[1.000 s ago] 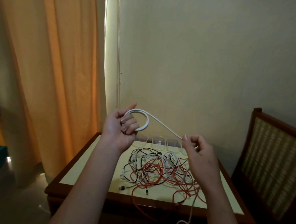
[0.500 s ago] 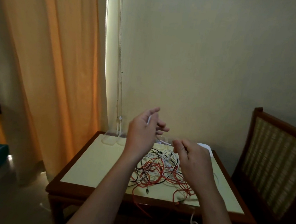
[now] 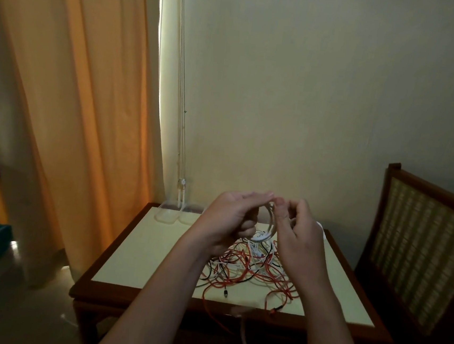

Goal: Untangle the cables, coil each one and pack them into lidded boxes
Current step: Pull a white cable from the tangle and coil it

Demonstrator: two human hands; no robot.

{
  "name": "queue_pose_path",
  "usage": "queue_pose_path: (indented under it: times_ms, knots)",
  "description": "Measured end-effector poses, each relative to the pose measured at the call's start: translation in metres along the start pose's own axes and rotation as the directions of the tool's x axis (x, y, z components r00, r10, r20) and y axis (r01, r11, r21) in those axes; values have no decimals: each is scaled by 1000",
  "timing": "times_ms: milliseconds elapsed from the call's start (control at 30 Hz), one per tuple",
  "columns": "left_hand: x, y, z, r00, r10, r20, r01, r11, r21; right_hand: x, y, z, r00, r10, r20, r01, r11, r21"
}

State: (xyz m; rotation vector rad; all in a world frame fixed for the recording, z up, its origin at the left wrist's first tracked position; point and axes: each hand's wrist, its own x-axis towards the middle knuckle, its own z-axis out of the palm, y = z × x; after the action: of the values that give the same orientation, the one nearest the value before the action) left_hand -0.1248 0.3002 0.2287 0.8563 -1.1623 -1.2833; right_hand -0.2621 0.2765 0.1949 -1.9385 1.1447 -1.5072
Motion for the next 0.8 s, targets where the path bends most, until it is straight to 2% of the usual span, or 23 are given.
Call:
queue_pose_path:
  times_ms: [133,233,300,400,500,633,800]
  knots:
    - [-1,0,-1,997,-48,62,60,977,-202,-6,-4,4,996,51,75,-55,997,50]
    - [0,-3,0,997,-42,63,57,962,-267,-8,-7,7,994,84,63,-90,991,96]
    - [2,-7,1,1000,-12,11,14,974,-228,-7,-7,9,996,70,55,-74,994,86]
    - [5,-12,-1,991,93,-91,-96,995,-30,-4,-7,10,998,50,47,-53,995,82]
    - [3,-10,-3,986,135,-95,-131,990,50,-2,-7,10,999,36,26,-38,996,85]
    - [0,-8,6,997,64,-40,-68,991,-116,-4,-9,9,1000,19,10,-20,992,121]
    - [0,-6,7,997,28,-77,-48,960,-275,-3,-9,5,997,33,63,-40,994,106]
